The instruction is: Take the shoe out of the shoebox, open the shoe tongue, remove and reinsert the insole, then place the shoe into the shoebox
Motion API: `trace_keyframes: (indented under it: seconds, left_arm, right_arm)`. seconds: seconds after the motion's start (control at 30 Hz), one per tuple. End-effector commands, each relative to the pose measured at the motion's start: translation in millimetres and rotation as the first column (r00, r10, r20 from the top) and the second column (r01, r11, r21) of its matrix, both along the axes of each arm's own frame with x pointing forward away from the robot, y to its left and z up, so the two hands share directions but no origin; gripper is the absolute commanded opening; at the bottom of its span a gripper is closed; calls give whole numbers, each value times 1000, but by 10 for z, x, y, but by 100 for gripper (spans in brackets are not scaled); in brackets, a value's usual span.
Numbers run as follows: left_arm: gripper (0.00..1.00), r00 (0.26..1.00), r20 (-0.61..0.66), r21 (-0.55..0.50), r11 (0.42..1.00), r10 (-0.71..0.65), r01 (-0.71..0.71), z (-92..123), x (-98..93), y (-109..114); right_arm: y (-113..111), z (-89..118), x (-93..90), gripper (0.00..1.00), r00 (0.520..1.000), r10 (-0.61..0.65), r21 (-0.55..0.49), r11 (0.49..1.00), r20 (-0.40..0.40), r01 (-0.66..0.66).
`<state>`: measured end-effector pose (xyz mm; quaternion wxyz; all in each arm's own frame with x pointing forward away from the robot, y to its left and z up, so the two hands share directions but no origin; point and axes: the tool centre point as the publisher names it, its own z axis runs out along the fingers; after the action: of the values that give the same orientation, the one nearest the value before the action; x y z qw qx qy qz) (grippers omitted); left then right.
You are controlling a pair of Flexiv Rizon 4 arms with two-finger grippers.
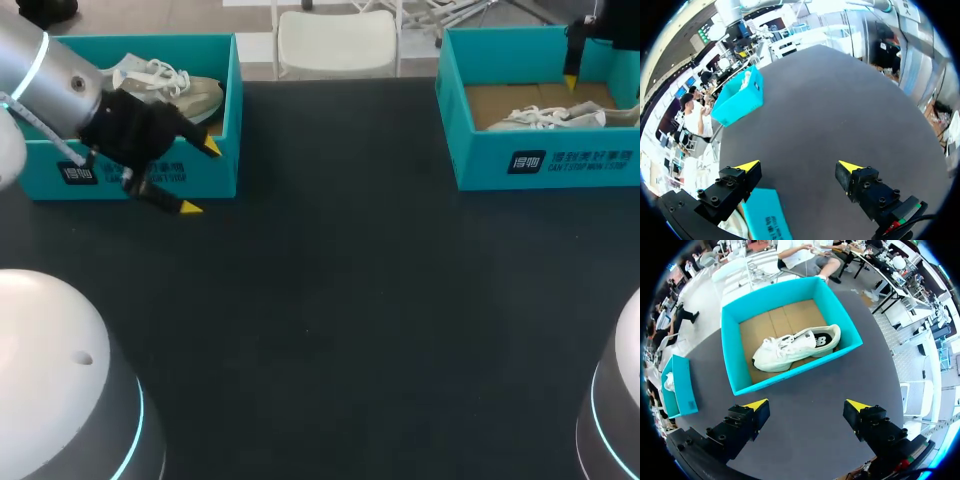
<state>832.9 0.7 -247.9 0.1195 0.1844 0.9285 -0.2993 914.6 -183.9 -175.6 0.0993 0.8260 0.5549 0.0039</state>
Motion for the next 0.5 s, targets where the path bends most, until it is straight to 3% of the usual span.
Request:
trace_keyframes:
  seconds: [0.03,0.13,0.27,0.4,0.47,0.5]
  left_arm:
    - [100,999,31,84,996,7,-10,172,120,147]
    - [100,998,30,110,993,-49,45,197,252,287]
    - [100,983,109,220,968,-146,120,242,455,467]
    - [100,899,133,294,882,-418,367,325,552,702]
    - [100,852,75,321,821,-518,472,376,540,809]
    - [100,852,75,321,821,-518,472,376,540,809]
  right_arm:
    - [2,-3,-10,100,1000,0,0,1000,2,0]
    - [2,-3,-10,100,1000,0,0,1000,2,0]
    - [2,-3,-10,100,1000,0,0,1000,2,0]
    - [2,-3,-10,100,1000,0,0,1000,2,0]
    - [2,-3,-10,100,1000,0,0,1000,2,0]
    - [2,-3,-10,100,1000,0,0,1000,2,0]
